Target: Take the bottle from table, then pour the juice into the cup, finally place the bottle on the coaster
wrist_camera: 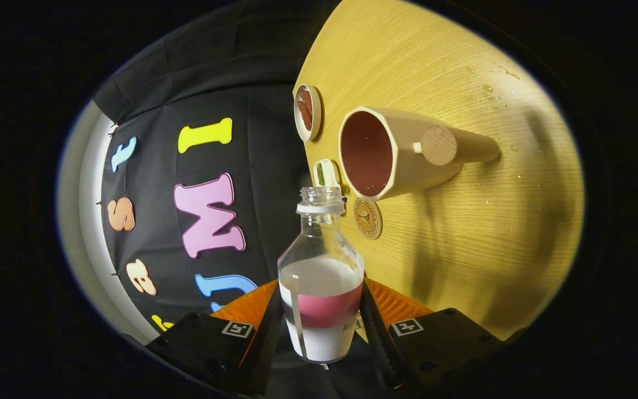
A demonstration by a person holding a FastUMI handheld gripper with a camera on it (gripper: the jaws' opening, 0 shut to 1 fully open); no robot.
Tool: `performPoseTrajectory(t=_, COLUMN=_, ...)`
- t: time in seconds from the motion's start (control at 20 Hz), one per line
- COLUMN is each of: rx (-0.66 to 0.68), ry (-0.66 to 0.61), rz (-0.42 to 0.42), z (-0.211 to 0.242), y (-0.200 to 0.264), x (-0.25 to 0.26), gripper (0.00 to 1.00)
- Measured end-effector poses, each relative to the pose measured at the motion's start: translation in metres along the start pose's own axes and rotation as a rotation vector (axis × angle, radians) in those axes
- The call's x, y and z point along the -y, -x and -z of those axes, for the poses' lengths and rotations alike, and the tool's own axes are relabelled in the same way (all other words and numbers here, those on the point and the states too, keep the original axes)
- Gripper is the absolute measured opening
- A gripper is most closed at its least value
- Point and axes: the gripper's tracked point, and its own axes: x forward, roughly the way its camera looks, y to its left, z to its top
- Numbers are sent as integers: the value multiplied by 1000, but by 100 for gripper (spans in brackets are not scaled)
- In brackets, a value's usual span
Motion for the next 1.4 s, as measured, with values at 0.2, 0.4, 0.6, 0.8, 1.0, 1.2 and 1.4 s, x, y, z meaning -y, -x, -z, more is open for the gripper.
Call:
performPoseTrajectory(t=0.2, rx=-2, ry=-31, rz=3, z=-1, y=1, x=-1, gripper=75)
performPoseTrajectory(t=0.4, rx=-3, ry=-53, rz=1, z=-3, y=1, x=-3, gripper=75)
performPoseTrajectory(t=0.6, rx=2, ry=-77, rz=0, z=-5, y=-1, x=-5, gripper=75)
performPoseTrajectory(t=0.8, rx=-5, ry=-97, rz=1, z=-4, y=-1, x=-5, gripper=75)
performPoseTrajectory(t=1.0, rx=-3, ry=-121, rz=-6, z=-4, y=0, x=-9, gripper=75)
performPoseTrajectory(t=1.2, rx=4, ry=-143, rz=-16, z=-5, y=0, x=-14, gripper=75)
performPoseTrajectory(t=1.4, rx=9, ry=-159, rz=-21, z=-5, y=0, x=-17, gripper=75)
